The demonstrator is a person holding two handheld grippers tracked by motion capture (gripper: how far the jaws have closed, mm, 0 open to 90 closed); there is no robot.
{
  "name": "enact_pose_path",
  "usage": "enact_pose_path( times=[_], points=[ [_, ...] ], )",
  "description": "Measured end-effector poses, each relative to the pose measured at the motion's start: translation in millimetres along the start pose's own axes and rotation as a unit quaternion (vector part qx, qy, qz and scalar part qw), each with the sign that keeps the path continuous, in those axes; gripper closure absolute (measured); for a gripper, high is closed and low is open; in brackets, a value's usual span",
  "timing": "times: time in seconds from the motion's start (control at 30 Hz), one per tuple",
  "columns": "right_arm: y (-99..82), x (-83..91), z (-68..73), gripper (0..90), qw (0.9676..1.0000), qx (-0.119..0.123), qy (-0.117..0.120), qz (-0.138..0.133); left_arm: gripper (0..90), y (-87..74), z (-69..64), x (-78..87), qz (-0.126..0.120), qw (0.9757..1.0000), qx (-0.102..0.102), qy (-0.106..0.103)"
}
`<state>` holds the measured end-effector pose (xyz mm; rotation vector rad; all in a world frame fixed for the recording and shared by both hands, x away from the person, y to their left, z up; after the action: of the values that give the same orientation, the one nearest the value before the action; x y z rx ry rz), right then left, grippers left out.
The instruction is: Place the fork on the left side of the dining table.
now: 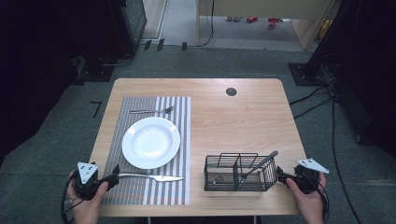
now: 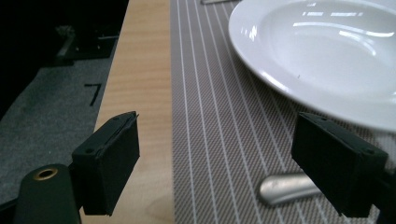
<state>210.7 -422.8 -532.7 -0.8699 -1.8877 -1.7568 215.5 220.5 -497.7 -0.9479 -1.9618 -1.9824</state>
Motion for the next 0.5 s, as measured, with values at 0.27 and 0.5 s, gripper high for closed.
enact_pose_path(
  times=[0.27, 0.5],
  points=[
    [0.0, 0.0, 0.0, 9.7, 1.0, 0.0, 0.0, 0.0, 15.4, -15.0, 17.1, 1.5, 0.01, 0.9998, 0.02, -0.002],
    [0.0, 0.0, 0.0, 9.7, 1.0, 0.0, 0.0, 0.0, 15.4, -22.3, 18.2, -2.8, 0.027, 0.9992, 0.012, -0.025]
  ],
)
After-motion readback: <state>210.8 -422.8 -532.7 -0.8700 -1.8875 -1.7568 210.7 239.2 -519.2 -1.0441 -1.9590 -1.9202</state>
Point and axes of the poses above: each handheld gripper's, and its own axes: x roughly backward along the jaws, y roughly out of its top, z roughly to its left, the point moved 1 cm from there along -x, roughly forward along the jaws, and after that the axes turned 12 degrees about -y, right-handed, at the moved point
